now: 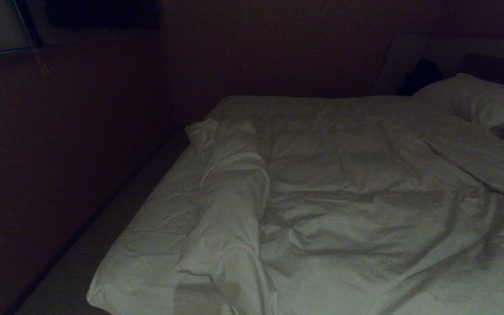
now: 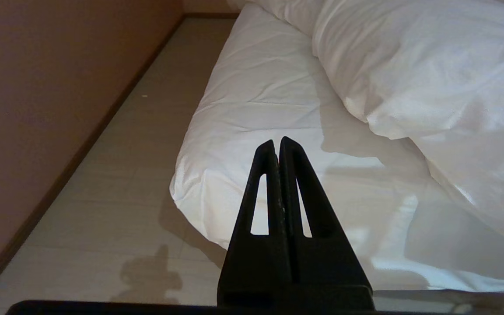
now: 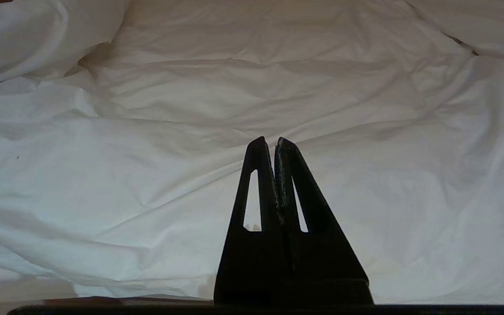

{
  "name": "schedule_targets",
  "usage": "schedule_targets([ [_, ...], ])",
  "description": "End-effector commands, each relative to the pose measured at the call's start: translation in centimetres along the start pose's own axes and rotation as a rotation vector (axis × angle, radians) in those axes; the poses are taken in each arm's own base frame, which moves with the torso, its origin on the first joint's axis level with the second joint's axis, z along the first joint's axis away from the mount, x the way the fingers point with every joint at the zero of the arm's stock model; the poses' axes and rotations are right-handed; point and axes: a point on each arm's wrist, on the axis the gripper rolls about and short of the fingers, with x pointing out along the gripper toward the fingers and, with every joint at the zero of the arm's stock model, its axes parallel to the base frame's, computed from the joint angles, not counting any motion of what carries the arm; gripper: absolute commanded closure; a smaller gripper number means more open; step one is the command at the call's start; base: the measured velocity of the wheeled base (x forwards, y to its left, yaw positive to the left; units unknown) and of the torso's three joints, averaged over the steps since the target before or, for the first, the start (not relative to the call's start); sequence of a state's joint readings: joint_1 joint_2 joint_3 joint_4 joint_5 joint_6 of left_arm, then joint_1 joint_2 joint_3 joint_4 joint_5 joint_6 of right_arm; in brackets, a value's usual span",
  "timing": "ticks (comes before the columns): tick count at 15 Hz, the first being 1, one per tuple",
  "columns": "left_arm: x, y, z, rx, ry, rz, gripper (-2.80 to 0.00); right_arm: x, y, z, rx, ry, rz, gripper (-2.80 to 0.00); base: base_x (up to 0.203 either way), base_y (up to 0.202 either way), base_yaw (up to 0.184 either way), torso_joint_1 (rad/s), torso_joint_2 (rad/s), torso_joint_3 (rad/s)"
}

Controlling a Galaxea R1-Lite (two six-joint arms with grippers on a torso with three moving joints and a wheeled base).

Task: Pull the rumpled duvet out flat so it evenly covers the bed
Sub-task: Flatten the corners of the folded blanket

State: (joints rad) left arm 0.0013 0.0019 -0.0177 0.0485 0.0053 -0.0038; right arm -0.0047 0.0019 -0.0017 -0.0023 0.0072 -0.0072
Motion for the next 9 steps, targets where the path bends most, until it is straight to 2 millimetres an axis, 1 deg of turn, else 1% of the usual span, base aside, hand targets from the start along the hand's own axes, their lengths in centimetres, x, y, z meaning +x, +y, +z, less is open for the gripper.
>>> schedule_targets([
  [1, 0.0, 0.0, -0.03, -0.001, 0.001, 0.003, 0.0, 0.0, 0.0, 0.0, 0.0, -0.001, 0.001, 0.0, 0.0, 0.0, 0.0, 0.0, 0.0, 0.0],
  [9, 0.02, 0.01, -0.07, -0.001, 0.002, 0.006, 0.0, 0.0, 0.0, 0.0, 0.0, -0.001, 0.001, 0.0, 0.0, 0.0, 0.0, 0.0, 0.0, 0.0],
])
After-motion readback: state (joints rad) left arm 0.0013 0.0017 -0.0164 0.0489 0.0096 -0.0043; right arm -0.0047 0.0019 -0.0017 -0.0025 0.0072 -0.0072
